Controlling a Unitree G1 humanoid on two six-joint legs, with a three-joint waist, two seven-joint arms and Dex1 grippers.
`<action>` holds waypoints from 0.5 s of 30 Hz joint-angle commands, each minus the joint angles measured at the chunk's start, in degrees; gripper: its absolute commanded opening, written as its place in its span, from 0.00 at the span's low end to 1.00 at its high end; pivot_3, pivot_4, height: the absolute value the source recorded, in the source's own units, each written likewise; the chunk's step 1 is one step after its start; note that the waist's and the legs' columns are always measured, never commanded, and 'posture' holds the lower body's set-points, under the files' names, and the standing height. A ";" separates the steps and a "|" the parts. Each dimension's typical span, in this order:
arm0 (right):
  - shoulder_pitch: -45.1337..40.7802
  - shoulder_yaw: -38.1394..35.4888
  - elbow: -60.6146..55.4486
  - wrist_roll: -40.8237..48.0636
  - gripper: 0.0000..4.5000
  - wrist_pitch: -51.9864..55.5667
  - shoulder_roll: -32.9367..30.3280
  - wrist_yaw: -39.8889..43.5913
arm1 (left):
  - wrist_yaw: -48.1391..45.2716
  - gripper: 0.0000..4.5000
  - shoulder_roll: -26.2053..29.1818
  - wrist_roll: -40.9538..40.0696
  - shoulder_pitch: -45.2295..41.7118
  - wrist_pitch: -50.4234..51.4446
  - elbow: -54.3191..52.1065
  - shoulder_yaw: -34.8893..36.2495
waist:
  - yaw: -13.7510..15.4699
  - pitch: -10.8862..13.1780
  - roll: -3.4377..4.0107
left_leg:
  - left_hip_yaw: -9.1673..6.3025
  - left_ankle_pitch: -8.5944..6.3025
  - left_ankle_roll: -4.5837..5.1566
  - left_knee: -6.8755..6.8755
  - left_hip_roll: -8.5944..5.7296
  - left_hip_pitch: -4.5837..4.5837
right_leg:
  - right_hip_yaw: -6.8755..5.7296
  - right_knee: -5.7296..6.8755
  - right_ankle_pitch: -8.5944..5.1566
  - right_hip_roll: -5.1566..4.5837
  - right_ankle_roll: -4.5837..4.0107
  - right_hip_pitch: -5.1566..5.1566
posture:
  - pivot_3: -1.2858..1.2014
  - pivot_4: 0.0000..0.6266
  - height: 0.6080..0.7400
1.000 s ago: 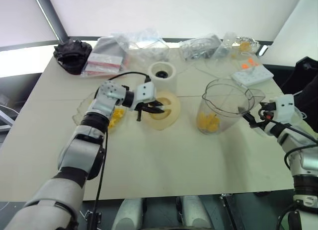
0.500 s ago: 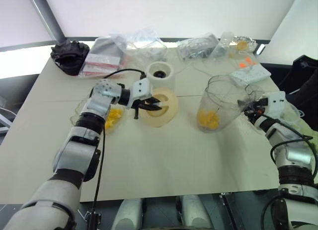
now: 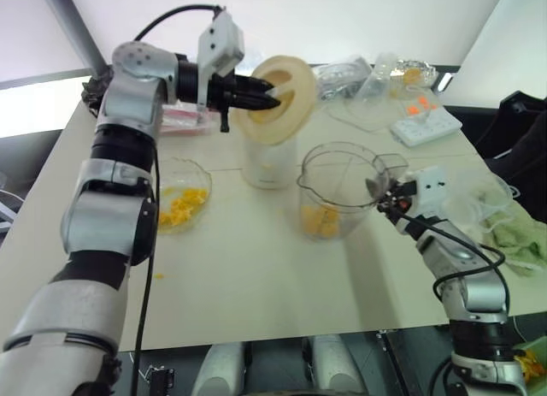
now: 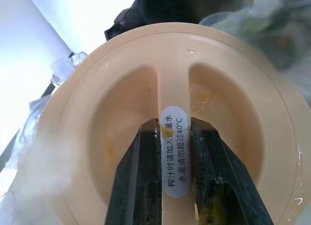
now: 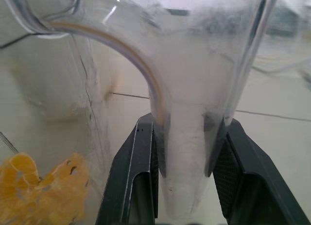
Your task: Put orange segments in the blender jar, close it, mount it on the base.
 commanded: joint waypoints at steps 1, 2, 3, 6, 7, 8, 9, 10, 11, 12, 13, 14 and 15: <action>-1.29 1.47 -8.31 0.94 0.20 1.90 2.73 -2.94 | -1.52 0.06 -0.69 -2.49 -4.66 0.26 1.00 1.86 | 0.06 0.00 0.00 | 0.00 0.00 0.00 0.01 0.00 0.00 | 0.00 0.00 0.00 0.00 0.00 0.00 | 0.52 0.24 1.00; -1.24 3.19 -9.08 0.07 0.20 2.55 3.42 -3.34 | -2.46 0.06 -1.50 -2.59 -5.23 -0.04 1.05 1.57 | 0.17 0.00 0.00 | 0.00 0.00 0.00 0.01 0.00 0.00 | 0.00 0.00 0.00 0.00 0.00 0.00 | 0.52 0.24 1.00; -1.26 4.42 -9.56 -0.57 0.20 3.05 3.89 -3.63 | -3.14 0.06 -2.05 -2.65 -5.65 -0.31 1.18 1.36 | 0.24 0.00 -0.01 | 0.00 0.00 0.00 0.01 0.00 -0.02 | -0.01 -0.01 0.00 0.00 0.00 0.00 | 0.52 0.24 1.00; -0.79 7.58 -10.36 -1.59 0.20 3.86 6.08 -4.73 | -5.96 0.06 -4.22 -3.57 -5.43 0.86 -0.51 0.45 | 0.24 0.00 0.00 | 0.01 0.00 0.00 0.01 -0.02 -0.04 | -0.01 -0.04 -0.01 -0.02 0.01 0.00 | 0.52 0.24 1.00; -0.58 8.57 -10.25 -2.21 0.20 3.77 6.59 -4.92 | -6.90 0.06 -4.85 -3.89 -5.08 1.20 -1.32 0.20 | 0.20 0.00 -0.01 | 0.01 0.00 0.00 0.00 -0.02 -0.05 | -0.01 -0.05 -0.01 -0.02 0.01 0.00 | 0.52 0.24 1.00; -0.32 9.41 -10.00 -2.88 0.20 3.55 6.92 -5.02 | -7.70 0.06 -5.43 -4.18 -4.67 1.68 -2.30 0.00 | 0.16 0.00 -0.01 | 0.01 0.00 0.00 0.00 -0.02 -0.05 | -0.01 -0.04 -0.01 -0.02 0.01 -0.01 | 0.52 0.24 1.00; -0.14 9.95 -9.42 -3.44 0.20 3.24 7.43 -5.30 | -8.33 0.06 -6.08 -4.44 -4.19 2.36 -3.52 -0.16 | 0.13 0.01 -0.01 | 0.01 0.00 0.00 0.00 -0.02 -0.06 | -0.01 -0.04 -0.01 -0.01 0.01 -0.02 | 0.52 0.24 1.00; 0.05 10.46 -8.68 -4.04 0.20 2.75 7.81 -5.49 | -9.03 0.06 -6.75 -5.03 -3.65 3.69 -5.20 -0.28 | 0.08 0.01 -0.01 | 0.01 0.00 0.00 0.00 -0.02 -0.06 | -0.01 -0.04 -0.01 -0.01 0.00 -0.02 | 0.52 0.24 1.00; 0.25 10.92 -7.96 -4.81 0.20 2.20 7.94 -5.59 | -9.59 0.06 -7.28 -5.75 -3.10 5.33 -7.03 -0.39 | 0.04 0.01 -0.01 | 0.01 0.00 0.00 0.00 -0.02 -0.05 | -0.01 -0.04 -0.01 -0.01 0.00 -0.02 | 0.52 0.24 1.00; 0.35 11.19 -7.38 -5.45 0.20 1.76 8.06 -5.65 | -9.94 0.06 -7.57 -6.43 -2.57 6.81 -8.72 -0.50 | 0.03 0.00 -0.01 | 0.01 0.00 0.00 0.00 -0.01 -0.05 | 0.00 -0.04 -0.01 -0.01 0.00 -0.02 | 0.52 0.24 1.00; 0.44 11.10 -6.85 -5.80 0.20 1.51 8.35 -5.88 | -10.25 0.06 -7.72 -7.09 -1.84 8.50 -10.77 -0.74 | 0.00 0.01 -0.01 | 0.00 0.00 0.00 0.00 -0.01 -0.05 | 0.00 -0.04 -0.01 -0.01 0.00 -0.02 | 0.52 0.24 1.00; 0.47 10.94 -6.36 -6.06 0.20 1.26 8.55 -6.01 | -10.43 0.06 -7.76 -7.55 -0.89 9.99 -12.94 -1.15 | -0.01 0.01 -0.01 | 0.01 0.00 0.00 0.00 -0.01 -0.05 | 0.00 -0.03 -0.01 -0.01 0.00 -0.02 | 0.52 0.24 1.00; 0.46 10.81 -5.95 -6.43 0.20 1.00 8.63 -6.15 | -10.62 0.06 -7.67 -7.85 0.13 11.01 -14.92 -1.59 | -0.05 0.00 0.00 | 0.00 0.00 0.00 0.00 -0.01 -0.04 | 0.01 -0.02 -0.01 -0.01 0.00 -0.02 | 0.52 0.24 1.00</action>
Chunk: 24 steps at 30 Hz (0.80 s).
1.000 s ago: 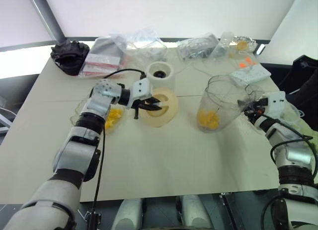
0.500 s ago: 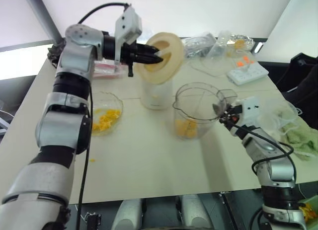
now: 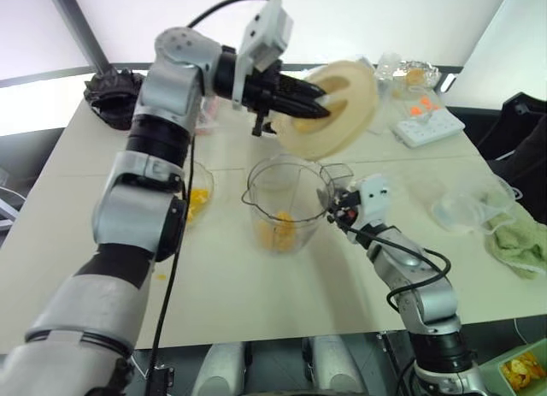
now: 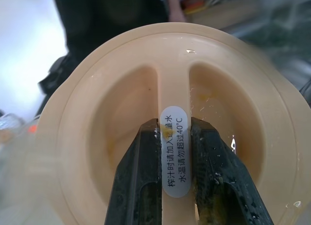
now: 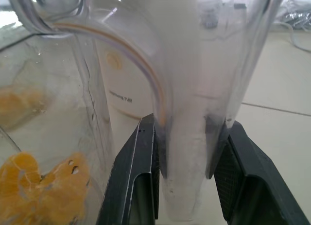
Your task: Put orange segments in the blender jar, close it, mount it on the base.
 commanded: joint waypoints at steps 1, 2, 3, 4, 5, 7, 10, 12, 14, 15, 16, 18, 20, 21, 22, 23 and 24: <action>-0.69 -1.25 -0.72 -0.90 0.20 -3.14 0.79 -0.57 | -1.04 0.06 0.72 -2.70 2.11 4.67 -8.55 -0.76 | -0.10 0.00 0.00 | -0.02 0.00 0.00 0.00 0.01 0.02 | 0.01 0.01 0.00 0.01 0.00 0.00 | 0.52 0.24 1.00; -0.69 -1.40 -0.51 -1.05 0.20 -3.34 0.81 -0.57 | -1.16 0.06 0.98 -2.90 3.01 5.78 -10.14 -1.16 | -0.12 0.00 0.01 | -0.03 0.00 0.00 0.00 0.02 0.02 | 0.01 0.02 0.00 0.02 0.00 0.00 | 0.52 0.24 1.00; -0.72 -1.64 -0.29 -1.17 0.20 -3.49 0.83 -0.64 | -1.23 0.06 1.43 -3.23 3.98 6.84 -11.84 -1.73 | -0.14 0.00 0.01 | -0.05 0.00 0.00 -0.01 0.02 0.04 | 0.03 0.04 0.00 0.02 -0.01 0.00 | 0.52 0.24 1.00; -0.75 -1.82 0.00 -1.41 0.20 -3.73 0.71 -0.70 | -1.26 0.06 2.13 -3.68 5.01 7.88 -13.66 -2.51 | -0.12 0.00 0.01 | -0.06 0.00 0.00 -0.01 0.02 0.04 | 0.02 0.04 0.00 0.03 -0.01 0.00 | 0.52 0.24 1.00; -0.77 -1.96 0.26 -1.64 0.20 -3.97 0.60 -0.69 | -1.27 0.06 2.73 -3.93 5.81 8.62 -15.10 -3.15 | -0.10 0.00 0.01 | -0.07 0.00 0.00 0.00 0.03 0.05 | 0.03 0.05 0.00 0.03 -0.01 0.00 | 0.52 0.24 1.00; -0.87 -2.19 0.69 -1.96 0.20 -4.37 0.27 -0.54 | -1.27 0.06 3.98 -4.09 7.16 9.85 -17.50 -4.38 | -0.07 0.00 0.01 | -0.09 0.00 0.00 0.00 0.03 0.06 | 0.04 0.05 0.00 0.03 -0.01 0.00 | 0.52 0.24 1.00; -1.17 -2.24 1.04 -2.44 0.20 -4.77 -0.26 -0.26 | -1.27 0.06 5.57 -4.28 8.65 10.78 -19.84 -5.70 | 0.08 0.00 0.01 | -0.12 0.00 -0.01 0.00 0.03 0.06 | 0.05 0.06 0.01 0.02 -0.02 0.00 | 0.52 0.24 1.00; -1.48 -2.46 1.25 -2.41 0.20 -4.84 -0.35 -0.13 | -1.27 0.06 6.96 -3.56 9.97 9.62 -21.13 -7.27 | 0.20 0.00 0.01 | -0.11 0.01 -0.01 0.01 0.02 0.06 | 0.05 0.05 0.01 0.01 -0.02 0.00 | 0.52 0.24 1.00; -1.82 -2.44 1.27 -2.61 0.20 -5.02 -0.53 0.02 | -1.27 0.06 8.06 -2.10 11.72 7.27 -21.96 -8.97 | 0.16 -0.01 0.02 | -0.11 0.01 -0.01 0.01 0.02 0.06 | 0.05 0.05 0.01 0.01 -0.02 0.00 | 0.52 0.24 1.00; -1.95 -2.40 1.12 -2.63 0.20 -4.98 -0.52 0.02 | -1.01 0.06 7.92 -1.62 12.46 6.92 -22.01 -9.37 | 0.18 -0.02 0.03 | -0.11 0.01 -0.01 0.01 0.02 0.07 | 0.07 0.05 0.00 0.01 -0.02 0.00 | 0.52 0.24 1.00; -2.13 -2.37 1.10 -2.65 0.20 -4.91 -0.46 0.00 | -0.79 0.06 7.77 -1.43 12.81 6.76 -21.84 -9.60 | 0.21 -0.01 0.03 | -0.11 0.01 -0.01 0.00 0.02 0.08 | 0.07 0.05 0.00 0.01 -0.02 0.00 | 0.52 0.24 1.00; -2.43 -2.10 0.98 -2.98 0.20 -4.92 -0.37 -0.01 | -0.34 0.06 7.26 -0.58 13.58 5.95 -20.54 -10.44 | 0.26 -0.01 0.02 | -0.10 0.02 -0.03 0.01 0.02 0.07 | 0.07 0.06 0.01 0.01 -0.02 0.00 | 0.52 0.24 1.00; -2.47 -2.01 0.46 -3.14 0.20 -4.66 -0.20 -0.06 | 0.60 0.06 6.86 1.40 14.20 4.38 -18.62 -11.71 | 0.33 -0.03 0.04 | -0.09 0.02 -0.03 0.02 0.01 0.06 | 0.05 0.05 0.01 0.01 -0.02 0.00 | 0.52 0.24 1.00; -2.43 -2.10 0.02 -3.15 0.20 -4.45 -0.20 -0.04 | 1.34 0.06 6.61 2.91 14.70 2.84 -17.27 -12.65 | 0.33 -0.03 0.04 | -0.08 0.02 -0.03 0.02 0.01 0.08 | 0.06 0.05 0.01 0.01 -0.02 0.03 | 0.52 0.24 1.00; -2.38 -2.21 -0.30 -3.16 0.20 -4.33 -0.21 -0.02 | 1.77 0.06 6.48 4.01 15.13 1.51 -16.20 -13.42 | 0.34 -0.04 0.04 | -0.08 0.02 -0.03 0.02 0.00 0.08 | 0.06 0.05 0.01 0.01 -0.02 0.04 | 0.52 0.24 1.00; -2.35 -2.28 -0.48 -3.18 0.20 -4.26 -0.22 0.00 | 1.96 0.06 6.37 4.71 15.39 0.51 -15.43 -13.86 | 0.35 -0.04 0.04 | -0.07 0.02 -0.03 0.02 0.00 0.11 | 0.06 0.05 0.01 0.01 -0.02 0.06 | 0.52 0.24 1.00; -2.34 -2.38 -0.58 -3.19 0.20 -4.20 -0.22 -0.04 | 2.04 0.06 6.32 5.31 15.55 -0.63 -14.63 -14.21 | 0.34 -0.05 0.04 | -0.07 0.02 -0.03 0.02 0.00 0.13 | 0.06 0.05 0.01 0.01 -0.02 0.09 | 0.52 0.24 1.00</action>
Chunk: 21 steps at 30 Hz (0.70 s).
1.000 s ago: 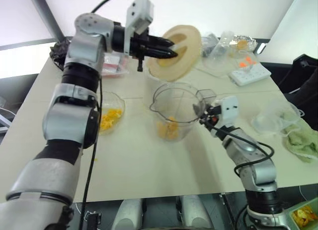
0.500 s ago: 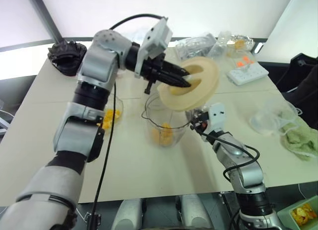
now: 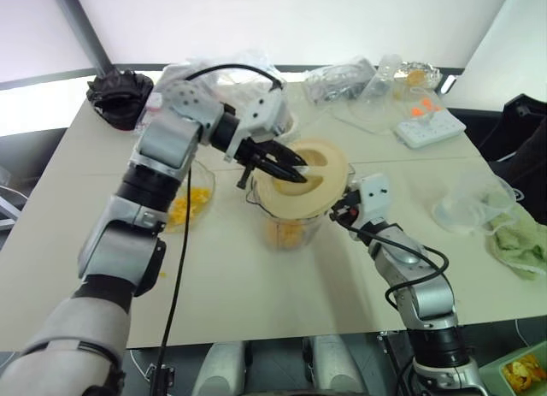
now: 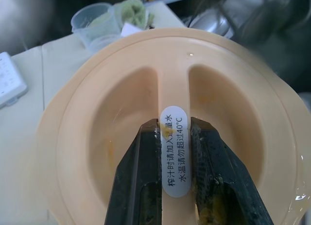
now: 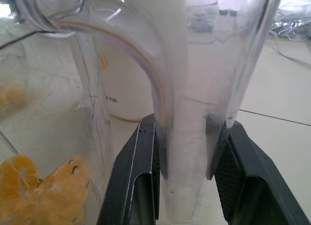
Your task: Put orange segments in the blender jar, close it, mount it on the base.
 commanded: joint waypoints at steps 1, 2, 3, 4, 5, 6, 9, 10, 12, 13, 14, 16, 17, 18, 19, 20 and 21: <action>-1.18 -1.84 -3.17 -0.25 0.20 -1.04 -0.12 -0.59 | 0.89 0.06 -0.19 3.99 1.26 -3.72 3.78 -2.86 | 0.03 -0.03 0.03 | 0.00 0.00 0.00 0.00 0.00 0.01 | 0.00 0.00 0.00 0.00 0.00 0.02 | 0.52 0.24 1.00; -1.06 -1.98 -3.34 -0.28 0.20 -1.02 -0.13 -0.70 | 1.13 0.06 -0.23 4.55 1.11 -4.25 4.98 -3.07 | 0.06 -0.03 0.03 | 0.00 0.00 0.00 0.00 0.00 0.07 | 0.00 0.00 0.00 0.00 0.00 0.08 | 0.52 0.24 1.00; -0.91 -2.12 -3.53 -0.29 0.20 -0.97 -0.12 -0.83 | 1.41 0.06 -0.24 5.09 0.90 -4.65 6.02 -3.25 | 0.09 -0.04 0.03 | 0.01 0.00 0.00 0.00 0.00 0.12 | 0.00 0.00 0.00 0.00 -0.01 0.14 | 0.52 0.24 1.00; -0.81 -2.20 -3.65 -0.30 0.20 -0.93 -0.10 -0.91 | 1.58 0.06 -0.26 5.40 0.71 -4.92 6.72 -3.34 | 0.11 -0.04 0.03 | 0.01 0.00 0.00 0.00 0.00 0.19 | 0.00 -0.01 0.00 0.00 -0.01 0.23 | 0.52 0.24 1.00; -0.70 -2.26 -3.77 -0.30 0.20 -0.89 -0.11 -0.95 | 1.82 0.06 -0.26 5.73 0.50 -5.03 7.29 -3.48 | 0.13 -0.04 0.03 | 0.01 0.00 0.00 0.00 0.00 0.30 | -0.01 -0.03 -0.01 0.00 -0.01 0.36 | 0.52 0.24 1.00; -0.55 -2.31 -3.89 -0.33 0.20 -0.88 -0.15 -0.94 | 2.20 0.06 -0.26 6.05 0.29 -4.79 7.73 -3.67 | 0.15 -0.04 0.03 | 0.01 0.00 0.00 -0.01 0.00 0.43 | -0.02 -0.06 -0.02 0.00 -0.01 0.50 | 0.52 0.24 1.00; -0.35 -2.45 -3.96 -0.41 0.20 -0.88 -0.10 -1.07 | 3.41 0.06 -0.16 7.37 -0.26 -3.50 8.59 -4.63 | 0.18 -0.04 0.03 | -0.02 -0.01 0.01 -0.03 0.01 0.79 | -0.06 -0.16 -0.12 -0.01 -0.13 0.92 | 0.52 0.24 1.00; -0.31 -2.50 -3.98 -0.39 0.20 -0.89 -0.09 -1.16 | 3.62 0.06 -0.01 7.96 -0.36 -2.95 8.59 -5.12 | 0.20 -0.04 0.02 | -0.03 -0.01 0.01 -0.03 0.02 0.81 | -0.07 -0.18 -0.15 -0.02 -0.17 0.96 | 0.52 0.24 1.00; -0.25 -2.59 -3.99 -0.33 0.20 -0.93 -0.02 -1.34 | 3.44 0.06 0.27 8.70 -0.35 -0.94 8.55 -6.15 | 0.23 -0.06 0.04 | -0.05 -0.01 0.01 -0.03 0.01 0.85 | -0.08 -0.19 -0.15 -0.03 -0.16 1.03 | 0.52 0.24 1.00; -0.31 -2.56 -3.92 -0.36 0.20 -0.99 0.02 -1.41 | 3.60 0.06 0.29 9.01 -0.36 0.17 8.56 -6.52 | 0.24 -0.06 0.04 | -0.05 -0.01 0.01 -0.03 0.01 0.86 | -0.08 -0.19 -0.15 -0.03 -0.15 1.03 | 0.52 0.24 1.00; -0.35 -2.57 -3.87 -0.37 0.20 -1.06 0.04 -1.46 | 3.76 0.06 0.31 9.32 -0.33 1.11 8.46 -6.91 | 0.23 -0.07 0.06 | -0.06 -0.01 0.01 -0.03 0.01 0.86 | -0.08 -0.18 -0.15 -0.03 -0.14 1.03 | 0.52 0.24 1.00; -0.55 -2.54 -3.72 -0.37 0.20 -1.11 0.20 -1.66 | 3.53 0.06 0.68 10.06 0.11 2.00 7.88 -7.82 | 0.23 -0.10 0.08 | -0.06 -0.01 0.01 -0.03 0.01 0.86 | -0.07 -0.18 -0.15 -0.03 -0.14 1.02 | 0.52 0.24 1.00; -0.64 -2.51 -3.66 -0.36 0.20 -1.12 0.26 -1.74 | 3.40 0.06 0.89 10.37 0.44 2.55 7.42 -8.22 | 0.22 -0.11 0.09 | -0.06 -0.01 0.01 -0.03 0.01 0.86 | -0.08 -0.18 -0.15 -0.03 -0.14 1.03 | 0.52 0.24 1.00; -0.68 -2.45 -3.64 -0.40 0.20 -1.12 0.31 -1.82 | 3.39 0.06 1.20 10.80 0.76 2.78 6.96 -8.65 | 0.22 -0.12 0.09 | -0.07 -0.01 0.01 -0.03 0.01 0.87 | -0.07 -0.18 -0.15 -0.03 -0.14 1.03 | 0.52 0.24 1.00; -0.69 -2.40 -3.63 -0.44 0.20 -1.16 0.35 -1.88 | 3.43 0.06 1.51 11.16 1.05 2.60 6.58 -8.96 | 0.22 -0.14 0.09 | -0.08 -0.01 0.01 -0.03 0.02 0.87 | -0.07 -0.18 -0.15 -0.03 -0.14 1.03 | 0.52 0.24 1.00; -0.67 -2.37 -3.68 -0.42 0.20 -1.16 0.42 -1.93 | 3.51 0.06 1.95 11.67 1.34 1.80 6.30 -9.34 | 0.22 -0.16 0.10 | -0.09 -0.01 0.01 -0.03 0.02 0.88 | -0.07 -0.19 -0.15 -0.03 -0.14 1.04 | 0.52 0.24 1.00; -0.61 -2.32 -3.70 -0.42 0.20 -1.18 0.48 -1.96 | 3.86 0.06 2.35 12.15 1.50 1.91 6.14 -9.53 | 0.20 -0.17 0.12 | -0.09 -0.01 0.01 -0.03 0.02 0.90 | -0.07 -0.19 -0.15 -0.04 -0.14 1.06 | 0.52 0.24 1.00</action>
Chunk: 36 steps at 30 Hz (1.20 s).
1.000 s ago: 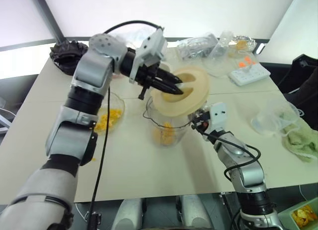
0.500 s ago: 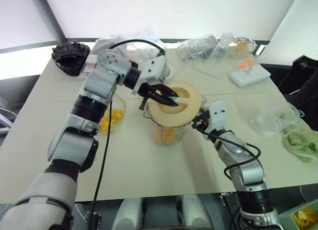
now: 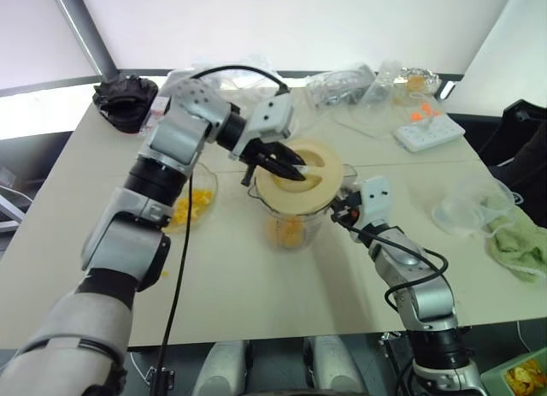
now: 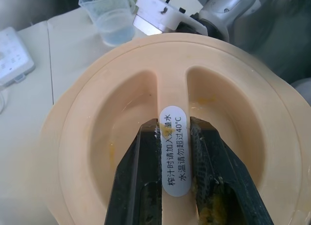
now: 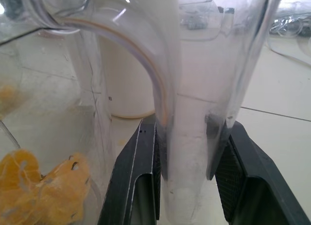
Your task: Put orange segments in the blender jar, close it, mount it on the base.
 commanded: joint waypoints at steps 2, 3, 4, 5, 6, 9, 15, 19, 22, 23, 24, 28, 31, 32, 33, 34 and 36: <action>-1.08 -1.93 -3.58 -0.05 0.20 -2.46 0.22 -0.25 | 3.50 0.06 2.83 9.33 4.02 1.45 2.63 -6.83 | -0.02 -0.07 0.05 | -0.01 0.00 0.00 0.00 0.01 0.04 | 0.00 0.00 0.00 0.00 -0.01 0.04 | 0.52 0.24 1.00; -1.09 -1.90 -3.42 -0.09 0.20 -2.57 0.23 -0.19 | 4.11 0.06 2.93 9.48 3.99 2.42 2.40 -6.84 | -0.02 -0.09 0.07 | -0.01 0.00 0.00 0.00 0.01 0.07 | 0.00 0.00 -0.01 0.00 -0.01 0.07 | 0.52 0.24 1.00; -1.19 -1.83 -3.28 -0.14 0.20 -2.62 0.29 -0.19 | 4.57 0.06 3.10 9.54 4.03 3.37 2.02 -6.83 | 0.00 -0.11 0.07 | -0.01 0.00 0.00 0.00 0.01 0.08 | 0.00 -0.01 -0.01 0.00 0.00 0.09 | 0.52 0.24 1.00; -1.37 -1.91 -3.07 -0.07 0.20 -2.64 0.24 -0.10 | 5.20 0.06 3.28 9.70 4.17 4.52 1.35 -6.90 | -0.01 -0.12 0.08 | -0.02 0.00 0.00 0.00 0.02 0.10 | 0.00 -0.02 -0.02 0.00 0.00 0.12 | 0.52 0.24 1.00; -1.57 -1.95 -2.83 -0.02 0.20 -2.68 0.21 -0.02 | 5.84 0.06 3.56 10.00 4.40 5.70 0.59 -7.08 | -0.04 -0.15 0.09 | -0.03 0.00 0.00 0.00 0.03 0.12 | 0.00 -0.03 -0.03 -0.01 0.01 0.14 | 0.52 0.24 1.00; -2.37 -1.48 -2.00 -0.26 0.20 -2.91 0.34 0.09 | 7.12 0.06 4.77 10.26 5.26 9.00 -2.02 -7.40 | -0.11 -0.21 0.12 | -0.06 -0.01 0.00 -0.02 0.07 0.15 | 0.00 -0.04 -0.05 -0.01 0.02 0.15 | 0.52 0.24 1.00; -5.25 -0.96 0.85 -0.34 0.20 -3.53 0.09 1.68 | 10.82 0.06 6.85 7.08 7.75 25.91 -10.75 -6.20 | -0.41 -0.40 0.20 | -0.10 -0.01 0.01 -0.07 0.09 0.25 | 0.01 -0.07 -0.11 -0.01 0.09 0.22 | 0.52 0.24 1.00; -7.06 -0.31 3.05 -0.91 0.20 -4.36 -0.63 3.54 | 11.99 0.06 8.75 3.99 9.46 35.30 -17.50 -5.62 | -0.70 -0.46 0.26 | -0.08 -0.01 0.01 -0.18 0.11 0.33 | 0.03 -0.06 -0.14 0.00 0.02 0.22 | 0.52 0.24 1.00; -8.35 -0.25 4.86 -0.95 0.20 -5.16 -0.81 4.71 | 13.28 0.06 8.94 1.03 10.32 39.71 -21.90 -3.90 | -0.76 -0.50 0.36 | -0.07 -0.01 0.01 -0.22 0.14 0.42 | 0.04 -0.06 -0.22 0.01 0.08 0.27 | 0.52 0.24 1.00; -8.78 -0.15 5.46 -1.00 0.20 -5.37 -0.73 4.97 | 13.74 0.06 8.88 0.10 10.57 40.24 -23.03 -3.09 | -0.78 -0.45 0.27 | -0.03 -0.02 0.00 -0.25 0.14 0.44 | 0.08 -0.07 -0.24 0.01 0.11 0.26 | 0.52 0.24 1.00; -9.03 -0.13 5.90 -1.06 0.20 -5.58 -0.66 5.22 | 14.16 0.06 8.75 -0.83 10.76 40.91 -24.05 -2.41 | -0.78 -0.43 0.20 | -0.05 -0.01 0.00 -0.26 0.18 0.38 | 0.07 -0.01 -0.26 0.01 0.04 0.18 | 0.52 0.24 1.00; -9.49 -0.13 6.96 -1.26 0.20 -6.22 -0.52 6.07 | 15.96 0.06 7.89 -4.20 10.94 44.57 -26.10 -0.55 | -0.74 -0.42 0.24 | -0.05 -0.01 0.00 -0.29 0.18 0.33 | 0.07 0.00 -0.22 0.05 -0.08 0.09 | 0.52 0.24 1.00; -9.14 -0.27 6.76 -1.26 0.20 -6.31 -0.58 6.51 | 18.15 0.06 8.05 -4.60 11.65 47.10 -26.98 -1.66 | -0.75 -0.42 0.23 | -0.04 -0.02 0.00 -0.29 0.17 0.32 | 0.07 -0.01 -0.22 0.04 -0.07 0.08 | 0.52 0.24 1.00; -8.97 -0.38 6.55 -1.21 0.20 -6.23 -0.64 6.62 | 18.89 0.06 8.26 -4.49 12.05 47.63 -27.49 -2.23 | -0.75 -0.42 0.23 | -0.04 -0.02 0.00 -0.29 0.17 0.32 | 0.07 -0.01 -0.22 0.04 -0.07 0.07 | 0.52 0.24 1.00; -8.90 -0.40 6.39 -1.22 0.20 -6.13 -0.62 6.63 | 19.68 0.06 8.66 -4.22 12.28 48.41 -27.81 -2.96 | -0.74 -0.42 0.23 | -0.04 -0.02 0.00 -0.29 0.18 0.31 | 0.07 -0.01 -0.22 0.04 -0.07 0.07 | 0.52 0.24 1.00; -8.85 -0.42 6.27 -1.24 0.20 -6.04 -0.61 6.62 | 20.78 0.06 8.83 -3.87 12.43 49.26 -27.91 -3.50 | -0.74 -0.42 0.23 | -0.04 -0.02 0.00 -0.29 0.17 0.31 | 0.08 -0.01 -0.22 0.04 -0.07 0.07 | 0.52 0.24 1.00; -8.77 -0.43 6.04 -1.26 0.20 -5.85 -0.49 6.53 | 22.73 0.06 9.12 -3.35 12.53 50.59 -27.87 -4.50 | -0.74 -0.42 0.23 | -0.05 -0.02 0.00 -0.29 0.18 0.32 | 0.07 -0.02 -0.23 0.04 -0.08 0.07 | 0.52 0.24 1.00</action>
